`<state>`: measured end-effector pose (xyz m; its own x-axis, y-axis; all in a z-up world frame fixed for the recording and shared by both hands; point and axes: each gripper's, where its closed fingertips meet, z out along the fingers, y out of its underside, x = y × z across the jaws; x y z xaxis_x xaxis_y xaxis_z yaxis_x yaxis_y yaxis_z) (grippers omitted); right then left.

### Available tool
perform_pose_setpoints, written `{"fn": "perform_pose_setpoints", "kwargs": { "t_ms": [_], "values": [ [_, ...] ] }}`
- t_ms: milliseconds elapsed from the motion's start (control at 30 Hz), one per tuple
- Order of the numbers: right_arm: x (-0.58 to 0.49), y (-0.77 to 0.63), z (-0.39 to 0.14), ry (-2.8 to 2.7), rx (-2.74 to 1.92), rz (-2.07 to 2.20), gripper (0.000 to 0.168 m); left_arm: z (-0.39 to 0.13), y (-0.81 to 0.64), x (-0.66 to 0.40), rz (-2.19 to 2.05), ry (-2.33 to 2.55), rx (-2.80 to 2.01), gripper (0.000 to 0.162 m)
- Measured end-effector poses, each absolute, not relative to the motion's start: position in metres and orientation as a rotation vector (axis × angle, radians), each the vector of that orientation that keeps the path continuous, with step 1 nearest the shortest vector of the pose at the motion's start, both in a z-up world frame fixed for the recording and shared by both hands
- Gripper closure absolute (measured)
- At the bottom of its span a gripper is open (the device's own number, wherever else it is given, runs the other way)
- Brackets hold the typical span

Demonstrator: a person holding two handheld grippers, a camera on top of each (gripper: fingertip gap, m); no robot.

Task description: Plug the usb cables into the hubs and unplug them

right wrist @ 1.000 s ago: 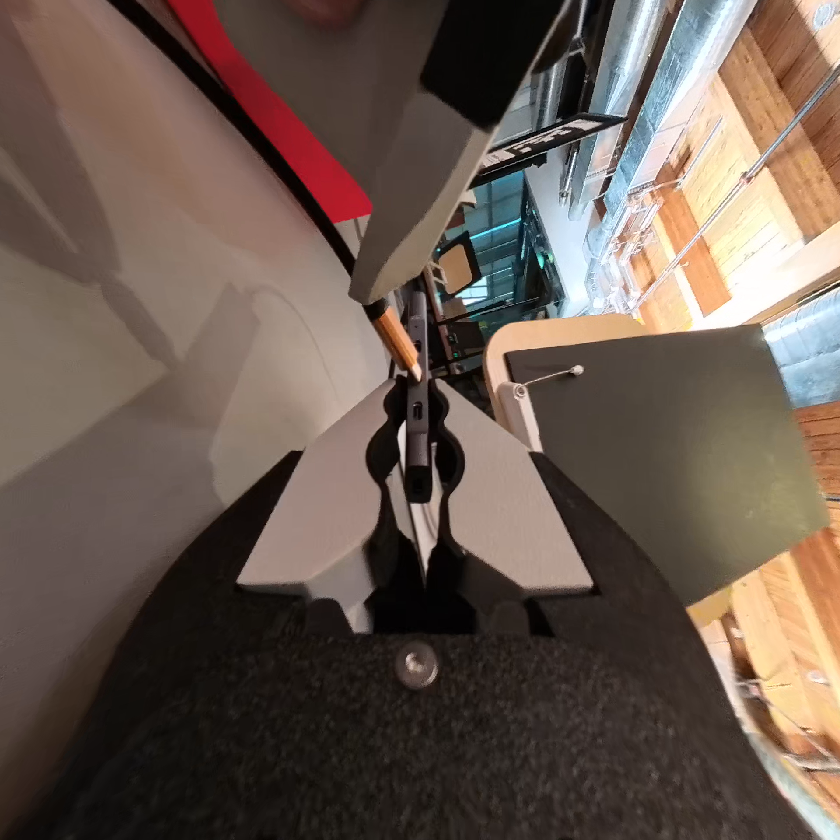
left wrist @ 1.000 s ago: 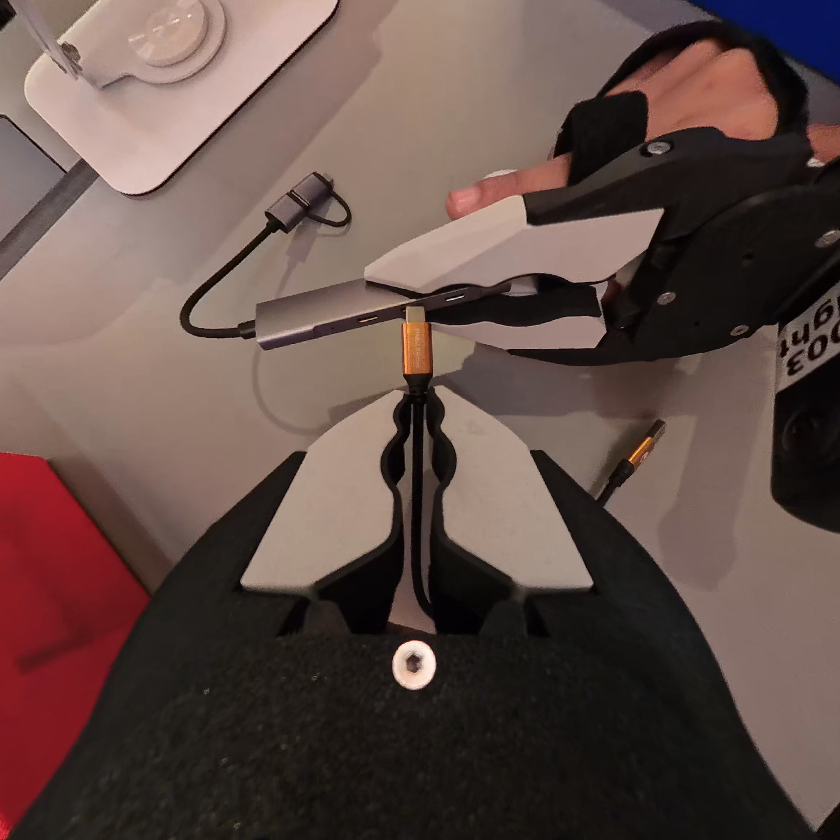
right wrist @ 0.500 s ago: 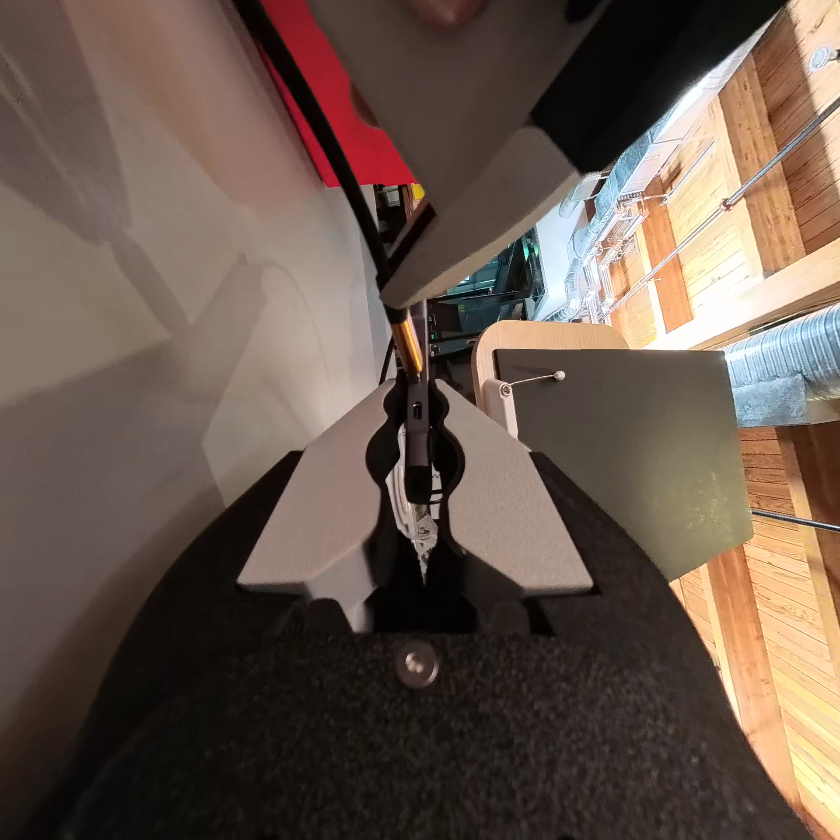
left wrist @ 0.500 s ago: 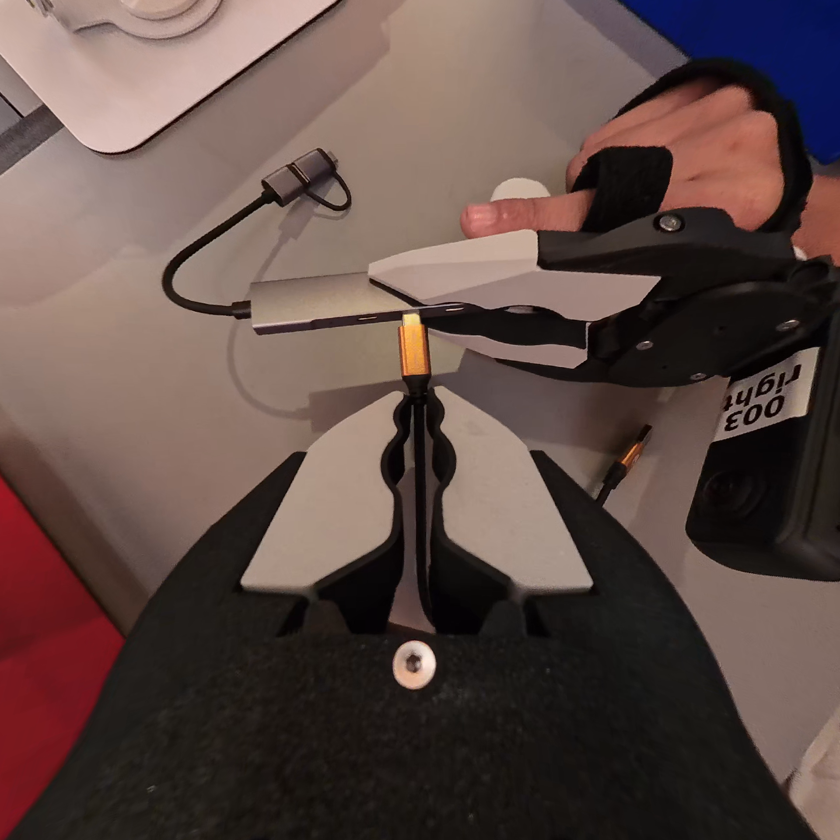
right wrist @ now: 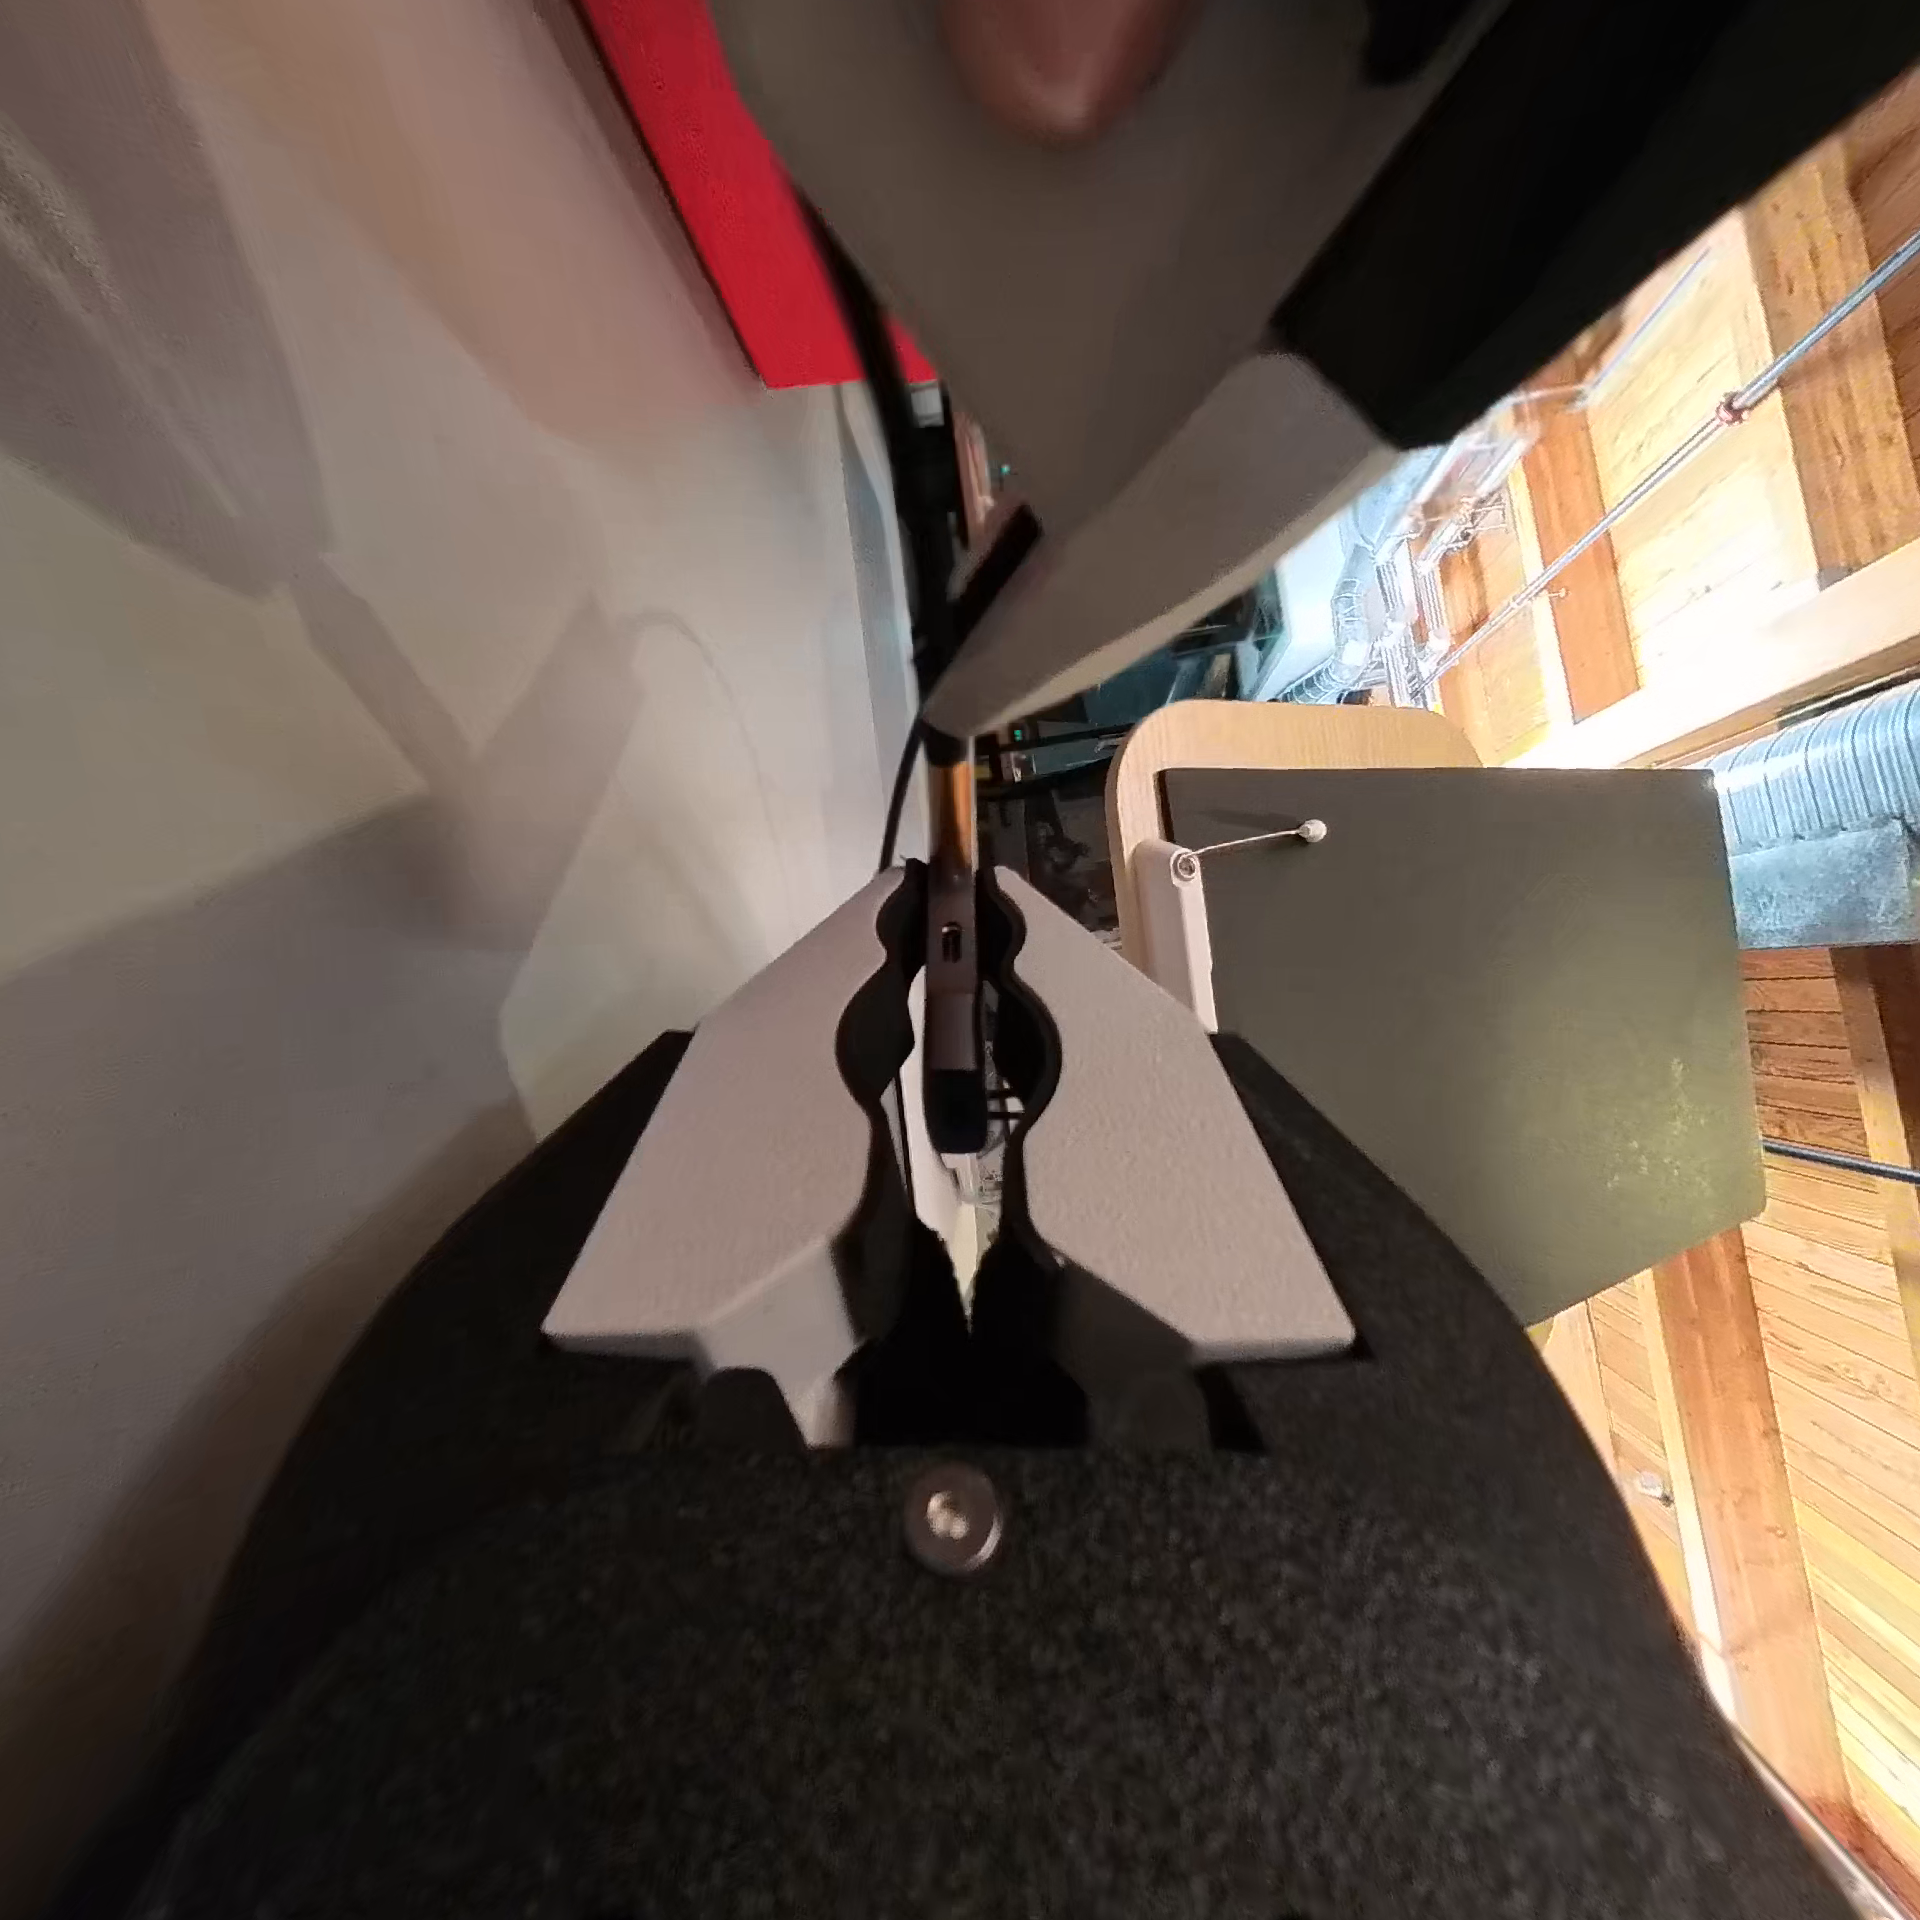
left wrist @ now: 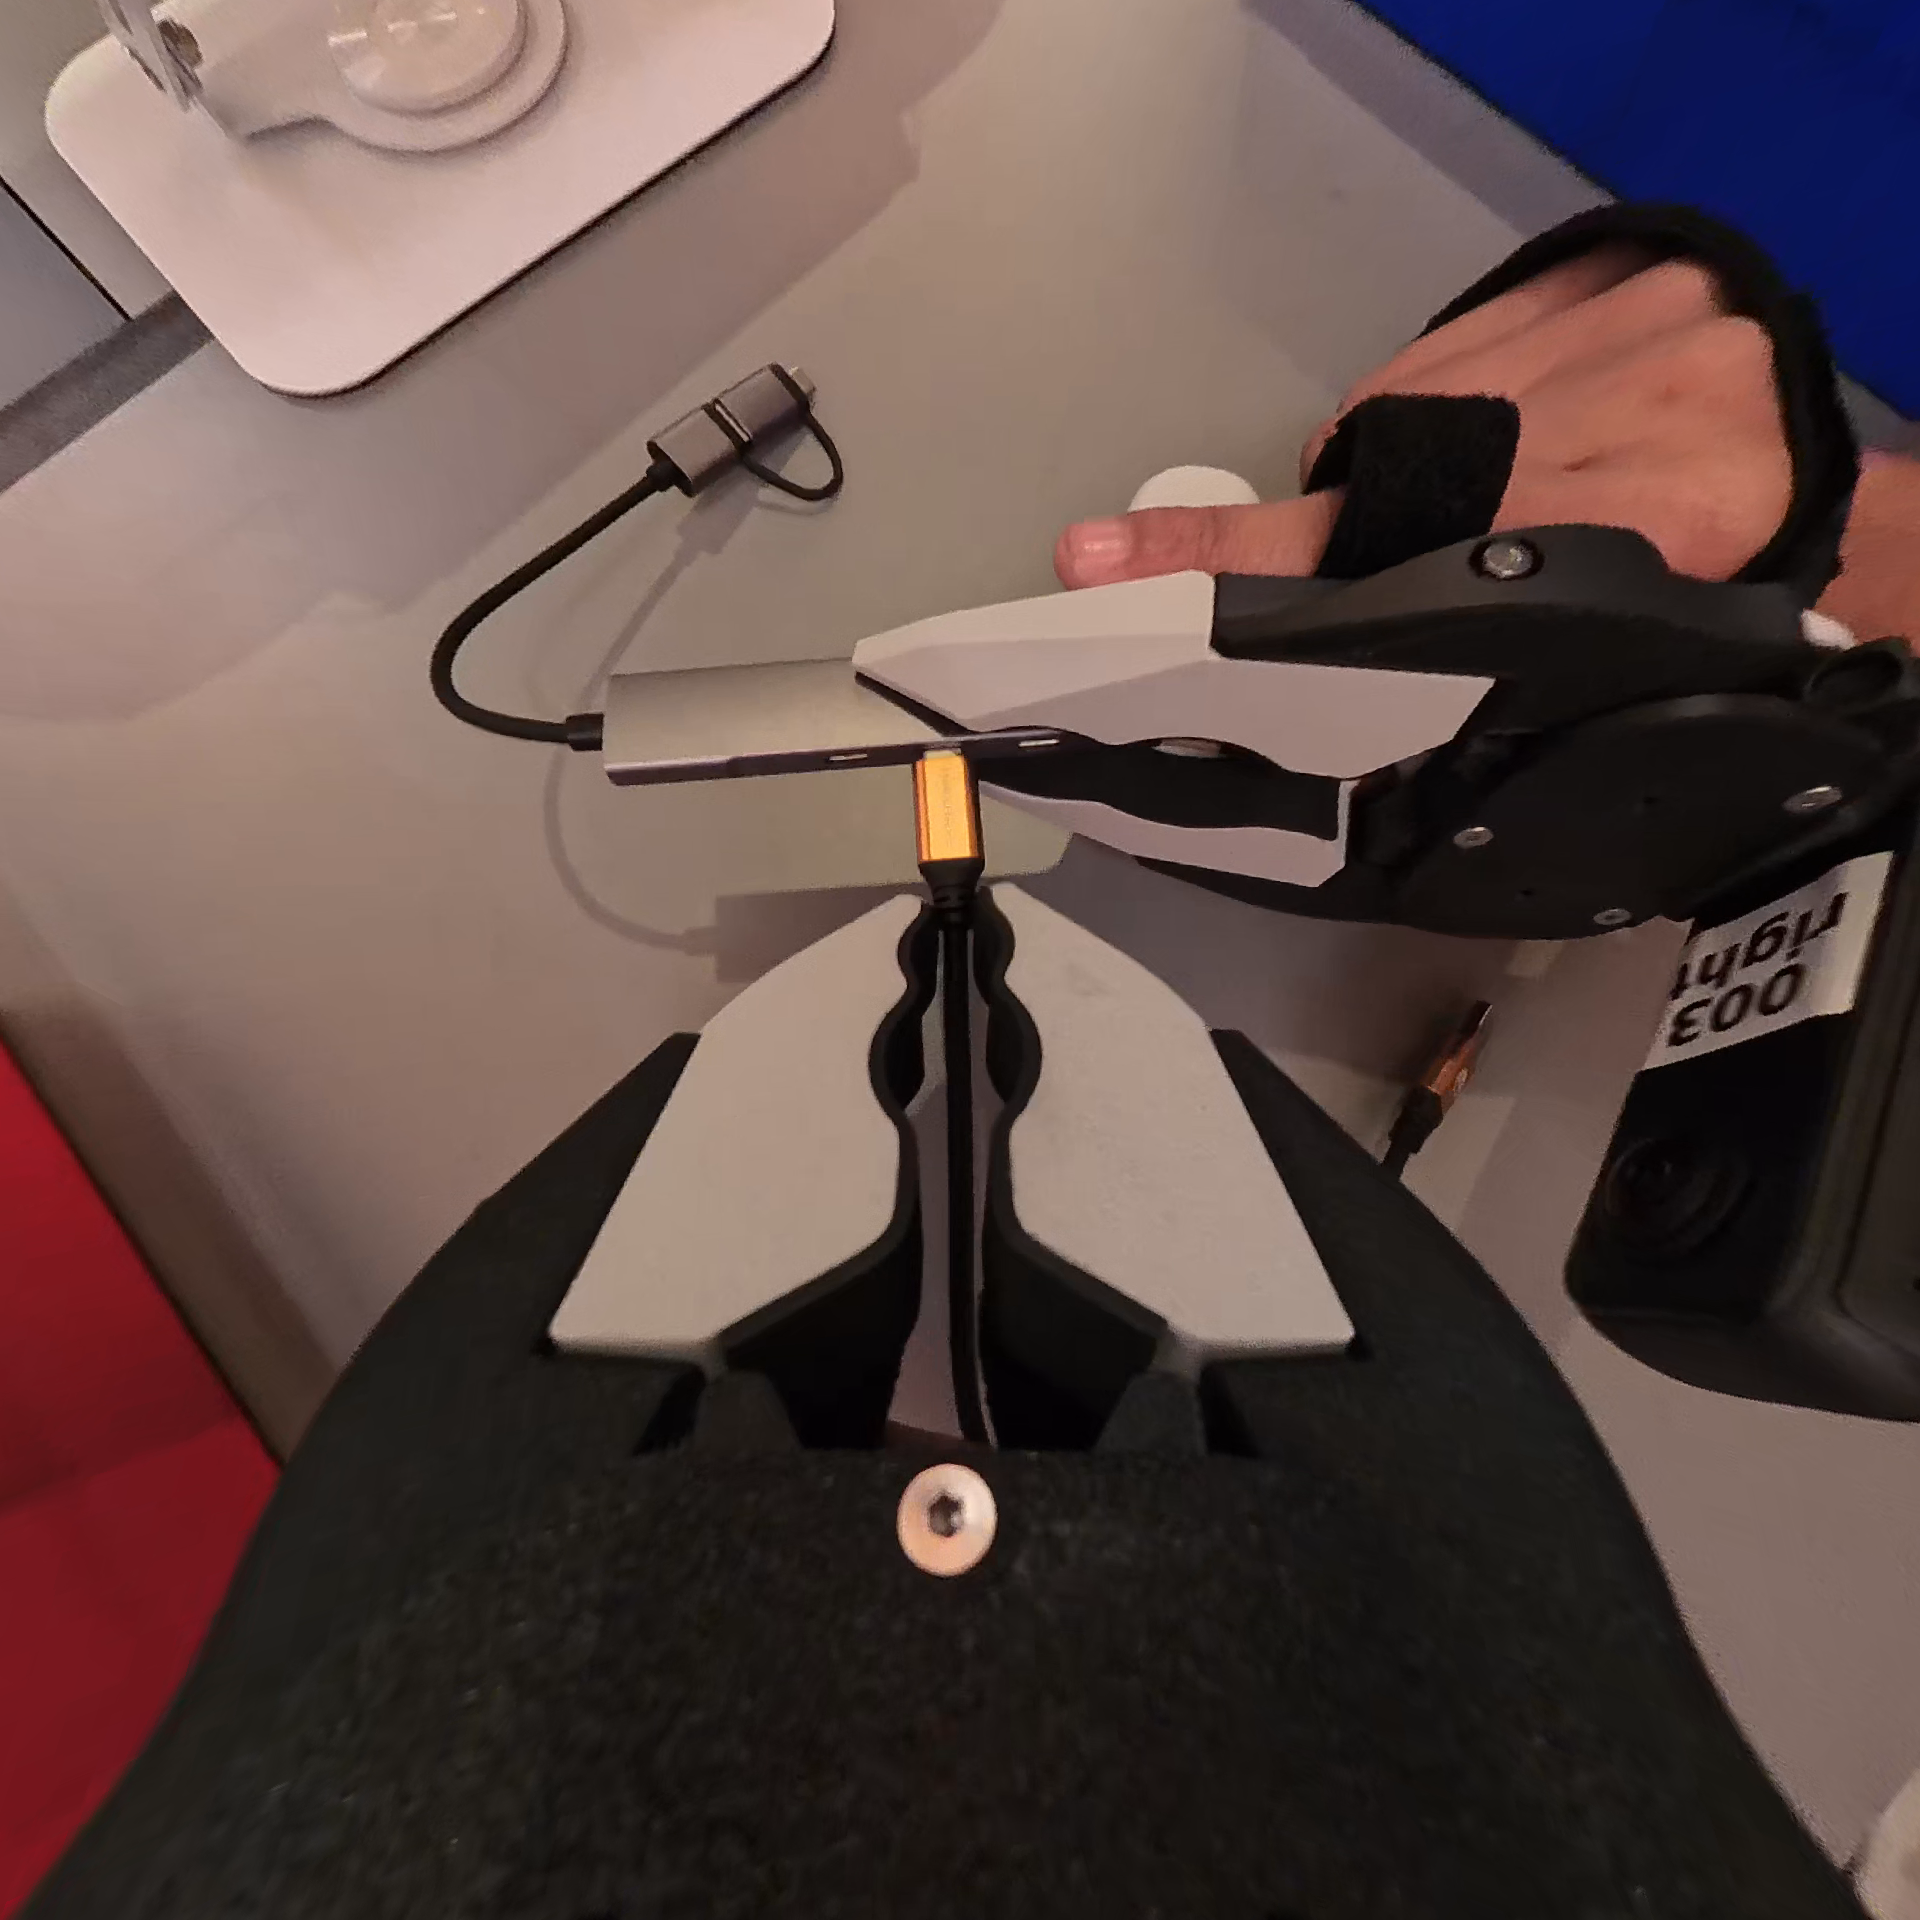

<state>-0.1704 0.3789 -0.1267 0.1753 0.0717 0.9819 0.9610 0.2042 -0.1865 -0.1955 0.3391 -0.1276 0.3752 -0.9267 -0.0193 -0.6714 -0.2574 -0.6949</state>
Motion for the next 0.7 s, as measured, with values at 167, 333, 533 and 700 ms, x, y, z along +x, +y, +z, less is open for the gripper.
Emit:
{"fn": "perform_pose_setpoints", "kwargs": {
  "t_ms": [167, 333, 533, 700],
  "values": [
    [-0.17, 0.378, -0.128, -1.21, -1.175, -0.887, 0.161, -0.126, 0.337, -0.192, -0.564, 1.369, -2.011, 0.156],
    [-0.168, 0.379, -0.133, -1.223, -1.198, -0.888, 0.162, -0.129, 0.339, -0.191, -0.532, 1.342, -1.99, 0.156],
    [-0.166, 0.378, -0.126, -1.189, -1.192, -0.871, 0.162, -0.124, 0.34, -0.188, -0.529, 1.333, -1.959, 0.156],
    [-0.168, 0.375, -0.118, -1.17, -1.12, -0.785, 0.161, -0.114, 0.34, -0.191, -0.572, 1.352, -1.926, 0.156]
  ]
}}
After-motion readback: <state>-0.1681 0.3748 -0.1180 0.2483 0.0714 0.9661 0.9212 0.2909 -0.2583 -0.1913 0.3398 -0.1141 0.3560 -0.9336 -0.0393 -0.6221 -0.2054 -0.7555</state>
